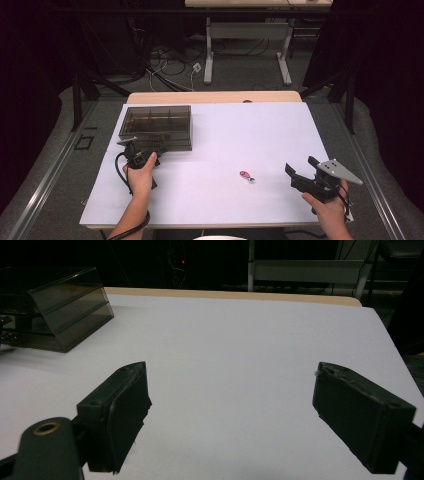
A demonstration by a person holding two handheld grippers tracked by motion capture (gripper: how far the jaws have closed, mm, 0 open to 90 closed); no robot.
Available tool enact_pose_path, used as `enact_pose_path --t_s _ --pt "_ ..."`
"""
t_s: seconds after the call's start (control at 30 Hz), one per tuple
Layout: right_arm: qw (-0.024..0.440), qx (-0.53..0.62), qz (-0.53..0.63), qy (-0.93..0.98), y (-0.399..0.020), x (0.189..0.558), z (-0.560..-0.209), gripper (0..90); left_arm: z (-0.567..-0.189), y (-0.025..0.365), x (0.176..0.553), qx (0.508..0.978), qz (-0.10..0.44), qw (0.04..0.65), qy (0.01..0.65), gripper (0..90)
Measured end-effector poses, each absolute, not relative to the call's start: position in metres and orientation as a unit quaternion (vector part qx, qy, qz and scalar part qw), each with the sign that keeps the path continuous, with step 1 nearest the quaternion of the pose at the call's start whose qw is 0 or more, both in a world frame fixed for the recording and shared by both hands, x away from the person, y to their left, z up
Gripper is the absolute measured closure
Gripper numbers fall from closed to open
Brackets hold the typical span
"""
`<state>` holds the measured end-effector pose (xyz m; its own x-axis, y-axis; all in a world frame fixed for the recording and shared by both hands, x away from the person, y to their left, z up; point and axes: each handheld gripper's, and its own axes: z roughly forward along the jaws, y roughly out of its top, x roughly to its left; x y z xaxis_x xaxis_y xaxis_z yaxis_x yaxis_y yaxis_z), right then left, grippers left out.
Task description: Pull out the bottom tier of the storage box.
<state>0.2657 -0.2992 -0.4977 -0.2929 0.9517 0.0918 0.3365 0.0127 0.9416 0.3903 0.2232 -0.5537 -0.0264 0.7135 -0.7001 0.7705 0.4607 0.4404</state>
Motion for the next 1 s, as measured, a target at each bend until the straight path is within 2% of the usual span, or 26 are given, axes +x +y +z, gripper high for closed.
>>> enact_pose_path --t_s 1.0 --pt "0.314 0.507 0.489 0.637 -0.3011 0.2654 -0.4986 14.5 -0.5621 0.2171 0.3957 0.515 -0.034 0.458 0.724 55.8"
